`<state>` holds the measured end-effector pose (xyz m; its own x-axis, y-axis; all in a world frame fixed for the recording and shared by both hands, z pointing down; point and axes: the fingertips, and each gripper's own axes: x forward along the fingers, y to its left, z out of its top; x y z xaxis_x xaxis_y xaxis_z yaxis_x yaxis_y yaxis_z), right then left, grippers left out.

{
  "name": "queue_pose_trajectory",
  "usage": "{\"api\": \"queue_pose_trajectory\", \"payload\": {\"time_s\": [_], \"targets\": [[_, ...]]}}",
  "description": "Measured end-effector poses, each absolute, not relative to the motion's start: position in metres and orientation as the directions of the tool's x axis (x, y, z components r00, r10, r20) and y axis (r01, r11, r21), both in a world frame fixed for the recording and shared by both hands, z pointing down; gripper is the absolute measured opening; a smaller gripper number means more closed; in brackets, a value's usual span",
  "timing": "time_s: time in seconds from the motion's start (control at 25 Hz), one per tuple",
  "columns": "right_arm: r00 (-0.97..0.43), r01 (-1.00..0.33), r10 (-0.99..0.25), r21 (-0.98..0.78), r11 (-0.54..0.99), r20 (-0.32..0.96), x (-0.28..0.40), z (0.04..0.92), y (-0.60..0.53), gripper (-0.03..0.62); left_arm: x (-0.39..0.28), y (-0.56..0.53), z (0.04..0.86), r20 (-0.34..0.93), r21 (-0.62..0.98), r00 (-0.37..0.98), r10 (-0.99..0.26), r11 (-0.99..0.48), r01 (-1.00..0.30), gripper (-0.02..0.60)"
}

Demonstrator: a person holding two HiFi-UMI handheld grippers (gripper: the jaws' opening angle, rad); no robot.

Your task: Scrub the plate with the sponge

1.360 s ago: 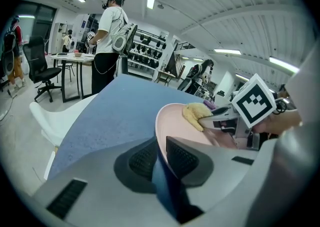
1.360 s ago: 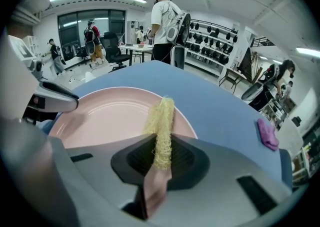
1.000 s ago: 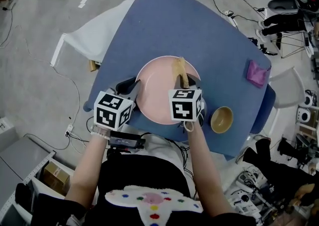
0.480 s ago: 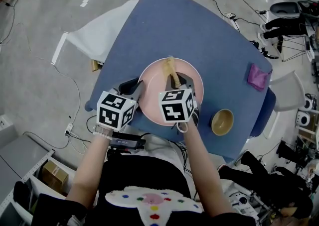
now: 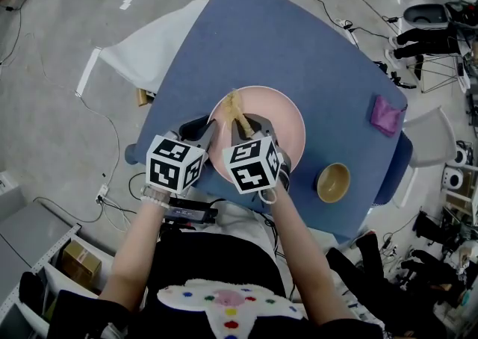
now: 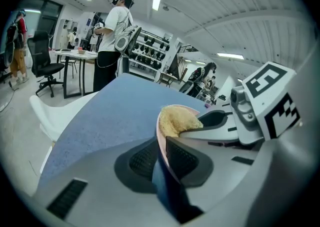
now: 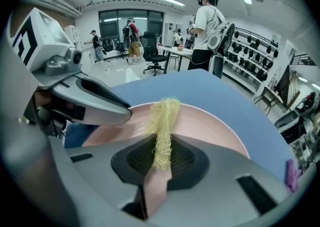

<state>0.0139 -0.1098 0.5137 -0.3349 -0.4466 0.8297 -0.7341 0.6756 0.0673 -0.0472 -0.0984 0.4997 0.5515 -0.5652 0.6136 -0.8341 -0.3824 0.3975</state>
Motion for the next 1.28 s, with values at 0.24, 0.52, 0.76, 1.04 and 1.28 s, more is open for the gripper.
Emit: {"api": "queue_pose_trajectory", "payload": {"time_s": [0.24,0.52,0.76,1.04,1.28], "targets": [[-0.402,-0.675,-0.353,-0.013,0.738,0.845,-0.002,0.514,-0.09,0.055,-0.048,-0.101,0.499,0.614,0.394,0.55,-0.566,-0.384,-0.835,0.063],[-0.469,-0.611,-0.215,-0.138,0.78,0.857,-0.007,0.515,-0.062,0.057,-0.047,-0.1,0.501,0.615,0.39,0.547,-0.568,-0.384,-0.837,0.069],[-0.48,-0.566,-0.14,-0.184,0.804,0.866,0.0,0.517,-0.043,0.057,-0.044,-0.092,0.504,0.624,0.39,0.556,-0.549,-0.398,-0.83,0.089],[-0.472,-0.489,-0.04,-0.224,0.843,0.88,0.009,0.516,-0.017,0.057,-0.045,-0.089,0.501,0.623,0.393,0.561,-0.546,-0.402,-0.827,0.095],[-0.438,-0.396,0.021,-0.214,0.893,0.899,0.016,0.517,0.003,0.057,-0.046,-0.091,0.501,0.623,0.389,0.554,-0.552,-0.396,-0.832,0.095]]}}
